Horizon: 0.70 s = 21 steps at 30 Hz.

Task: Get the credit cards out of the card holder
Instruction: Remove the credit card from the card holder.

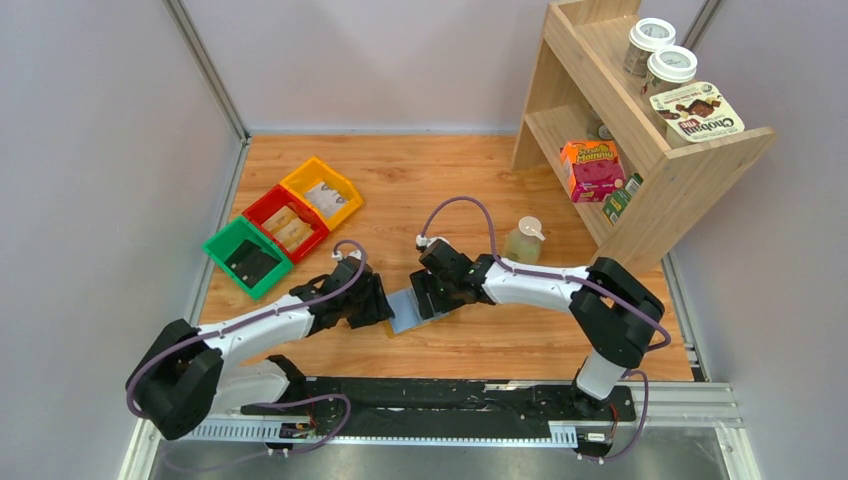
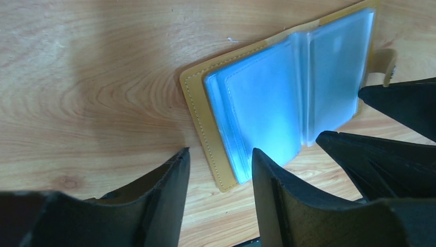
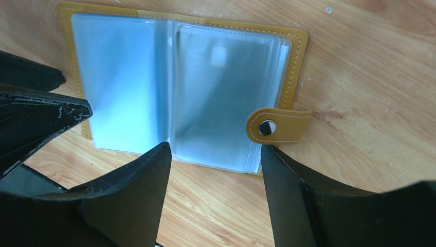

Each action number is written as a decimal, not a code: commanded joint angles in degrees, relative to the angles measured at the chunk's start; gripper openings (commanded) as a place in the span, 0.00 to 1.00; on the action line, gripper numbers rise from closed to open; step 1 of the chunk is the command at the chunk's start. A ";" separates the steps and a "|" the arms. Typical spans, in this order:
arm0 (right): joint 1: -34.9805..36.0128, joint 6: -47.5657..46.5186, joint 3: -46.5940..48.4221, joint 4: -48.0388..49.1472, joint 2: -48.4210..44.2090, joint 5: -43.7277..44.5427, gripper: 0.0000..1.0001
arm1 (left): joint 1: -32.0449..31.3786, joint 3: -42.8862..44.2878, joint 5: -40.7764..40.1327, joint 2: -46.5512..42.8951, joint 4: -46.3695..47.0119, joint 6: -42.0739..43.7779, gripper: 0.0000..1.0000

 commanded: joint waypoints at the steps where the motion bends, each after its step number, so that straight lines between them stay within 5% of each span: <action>1: -0.27 0.42 1.43 -0.11 1.44 0.59 0.68 | -0.26 1.95 2.58 3.29 2.50 1.48 0.55; 21: -0.27 -0.72 0.90 2.62 -1.02 -3.90 0.54 | -0.35 1.07 5.22 5.23 5.66 0.87 0.38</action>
